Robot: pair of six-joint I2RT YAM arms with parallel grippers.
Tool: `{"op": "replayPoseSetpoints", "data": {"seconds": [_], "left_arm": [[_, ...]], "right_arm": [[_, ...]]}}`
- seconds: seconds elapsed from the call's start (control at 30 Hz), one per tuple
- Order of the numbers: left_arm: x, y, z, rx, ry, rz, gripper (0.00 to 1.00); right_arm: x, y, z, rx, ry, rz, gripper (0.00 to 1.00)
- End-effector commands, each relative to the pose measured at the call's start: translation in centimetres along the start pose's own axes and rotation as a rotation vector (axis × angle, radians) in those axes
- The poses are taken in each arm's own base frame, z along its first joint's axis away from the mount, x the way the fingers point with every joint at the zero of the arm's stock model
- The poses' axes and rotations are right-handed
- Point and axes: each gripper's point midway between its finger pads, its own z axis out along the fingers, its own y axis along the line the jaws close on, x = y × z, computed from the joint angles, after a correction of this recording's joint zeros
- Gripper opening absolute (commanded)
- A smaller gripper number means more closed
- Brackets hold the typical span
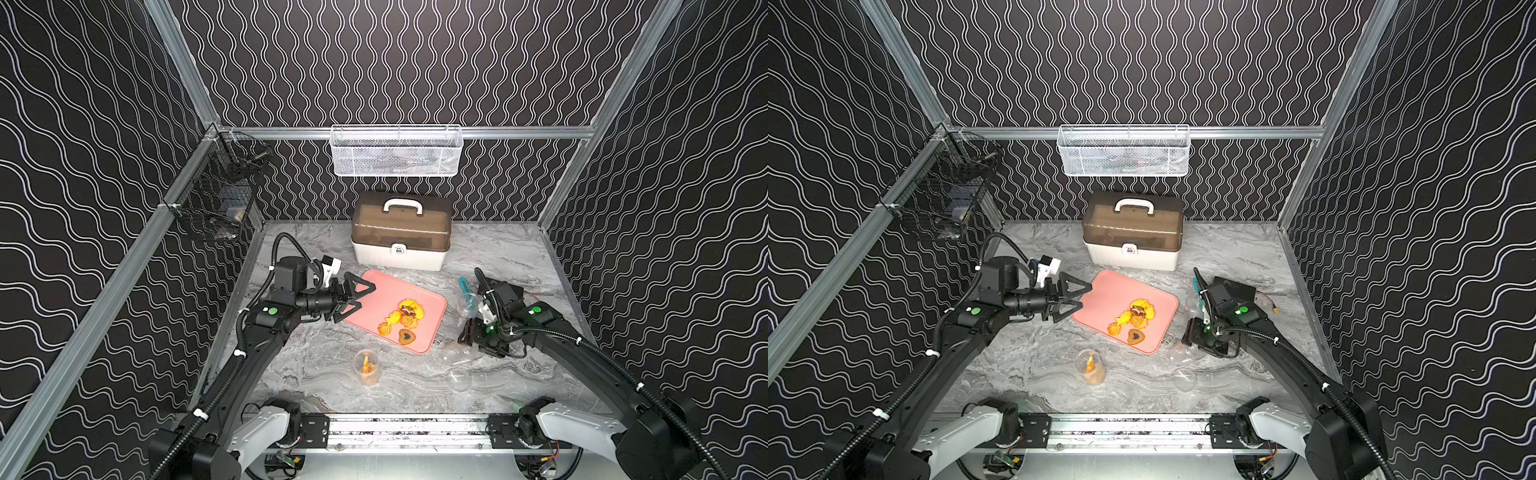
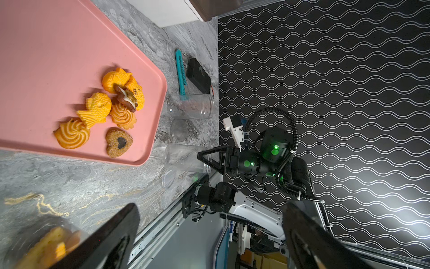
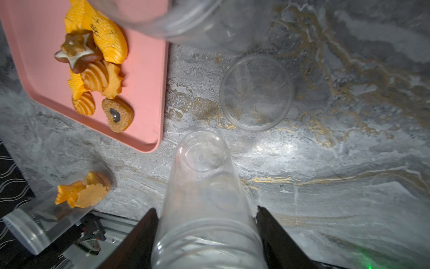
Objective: Pour the cookies out of the jar
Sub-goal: Place the jar at the center of the board.
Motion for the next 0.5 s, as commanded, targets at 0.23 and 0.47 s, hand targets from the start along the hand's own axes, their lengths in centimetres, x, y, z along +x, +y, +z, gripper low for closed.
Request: {"op": "replayPoseSetpoints", "data": {"seconds": [0.23, 0.47], "left_arm": [[-0.16, -0.58, -0.15, 0.018, -0.002, 0.038, 0.99], [-0.25, -0.49, -0.10, 0.020, -0.001, 0.034, 0.99]], "right_arm": [[-0.04, 0.67, 0.31, 0.045, -0.007, -0.047, 0.74], [-0.15, 1.03, -0.02, 0.051, -0.020, -0.057, 0.84]]}}
